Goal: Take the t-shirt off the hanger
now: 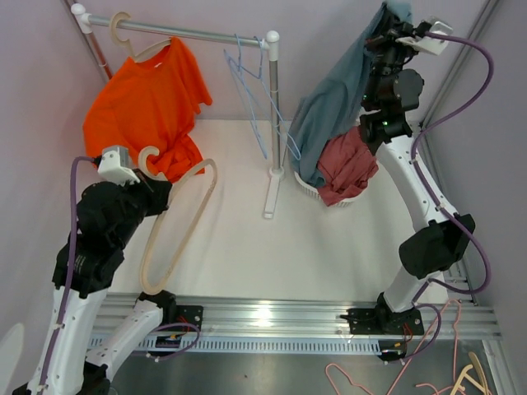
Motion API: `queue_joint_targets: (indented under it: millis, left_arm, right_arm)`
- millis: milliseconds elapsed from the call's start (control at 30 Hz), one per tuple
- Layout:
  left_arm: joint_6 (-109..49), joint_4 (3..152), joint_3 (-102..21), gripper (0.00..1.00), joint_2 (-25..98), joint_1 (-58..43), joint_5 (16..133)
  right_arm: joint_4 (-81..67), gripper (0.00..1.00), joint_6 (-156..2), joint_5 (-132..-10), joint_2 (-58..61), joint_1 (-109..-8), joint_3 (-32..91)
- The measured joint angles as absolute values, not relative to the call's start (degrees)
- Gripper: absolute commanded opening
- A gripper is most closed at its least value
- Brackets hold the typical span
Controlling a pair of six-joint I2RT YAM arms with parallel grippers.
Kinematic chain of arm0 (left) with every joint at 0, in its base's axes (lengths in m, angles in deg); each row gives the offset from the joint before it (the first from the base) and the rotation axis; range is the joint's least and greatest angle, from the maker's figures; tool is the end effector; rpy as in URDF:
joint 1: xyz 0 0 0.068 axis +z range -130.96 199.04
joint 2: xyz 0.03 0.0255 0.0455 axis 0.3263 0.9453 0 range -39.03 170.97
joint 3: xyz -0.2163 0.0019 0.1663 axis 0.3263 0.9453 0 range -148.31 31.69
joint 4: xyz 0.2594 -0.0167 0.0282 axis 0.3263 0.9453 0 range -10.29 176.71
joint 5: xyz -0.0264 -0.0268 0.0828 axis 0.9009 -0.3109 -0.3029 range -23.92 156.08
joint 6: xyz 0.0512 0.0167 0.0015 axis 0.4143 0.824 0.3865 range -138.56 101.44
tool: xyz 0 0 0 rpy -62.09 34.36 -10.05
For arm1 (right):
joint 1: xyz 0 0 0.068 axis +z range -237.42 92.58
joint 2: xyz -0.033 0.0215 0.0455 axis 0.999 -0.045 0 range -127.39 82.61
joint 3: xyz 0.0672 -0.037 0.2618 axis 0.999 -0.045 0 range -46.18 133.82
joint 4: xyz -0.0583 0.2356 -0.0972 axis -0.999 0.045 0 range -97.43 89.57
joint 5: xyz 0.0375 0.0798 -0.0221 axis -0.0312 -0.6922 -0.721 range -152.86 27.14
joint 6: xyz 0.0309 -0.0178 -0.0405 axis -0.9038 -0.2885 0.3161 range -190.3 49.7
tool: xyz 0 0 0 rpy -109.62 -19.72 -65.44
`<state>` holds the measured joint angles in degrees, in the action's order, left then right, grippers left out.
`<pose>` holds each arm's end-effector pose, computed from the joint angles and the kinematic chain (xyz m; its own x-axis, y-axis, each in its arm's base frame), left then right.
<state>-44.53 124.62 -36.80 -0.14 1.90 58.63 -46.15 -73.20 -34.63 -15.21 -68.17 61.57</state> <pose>0.1001 -0.0261 0.4237 -0.3026 -0.3611 -0.8821 0.0448 0.9190 -0.3916 0.3421 0.1018 0.5554 0.7080 0.2946 -0.6419 -0.0314 0.9211 0.3881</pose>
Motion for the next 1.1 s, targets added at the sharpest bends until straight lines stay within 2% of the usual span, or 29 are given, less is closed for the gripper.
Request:
queue_joint_targets:
  millis: [233,300,433,500,567,667,767,833,933,1100]
  left_arm:
    - [-43.9,123.9,-37.2,0.01,2.6,1.9,58.5]
    - [-43.5,124.0,-37.9,0.01,3.1,1.9,58.2]
    - [-43.4,124.0,-41.8,0.01,6.0,2.0,58.3]
    - [-43.3,123.9,-45.1,0.01,9.0,2.3,58.9]
    - [-43.3,123.8,-48.1,0.00,11.9,2.5,59.4]
    - [-43.4,123.8,-51.4,0.01,15.4,2.6,60.3]
    - [-43.4,124.4,-54.5,0.01,18.9,2.6,60.6]
    - [-43.4,124.7,-57.0,0.01,21.1,2.7,60.8]
    - [-43.4,125.4,-61.5,0.00,24.6,2.8,60.8]
    - [-43.0,126.5,-72.3,0.00,32.7,4.8,60.7]
  right_arm:
    - [-35.6,0.00,-77.6,-34.7,-15.6,-71.8,57.1]
    - [-26.7,0.00,-80.0,-35.6,-17.4,-72.7,62.6]
    - [-2.1,0.00,-88.0,-45.1,-27.1,-77.3,85.0]
    - [6.4,0.00,-91.5,-51.0,-29.3,-80.3,87.8]
    - [12.1,0.00,-94.0,-56.6,-29.6,-82.8,83.5]
    - [13.5,0.01,-96.9,-62.4,-27.3,-83.9,64.7]
    - [13.6,0.03,-98.2,-63.2,-26.5,-81.3,43.5]
    - [14.5,0.03,-98.7,-63.5,-27.6,-78.6,34.7]
    - [16.0,0.00,-98.1,-64.1,-28.5,-75.9,34.7]
    - [14.7,0.01,-97.5,-64.1,-29.2,-74.5,35.9]
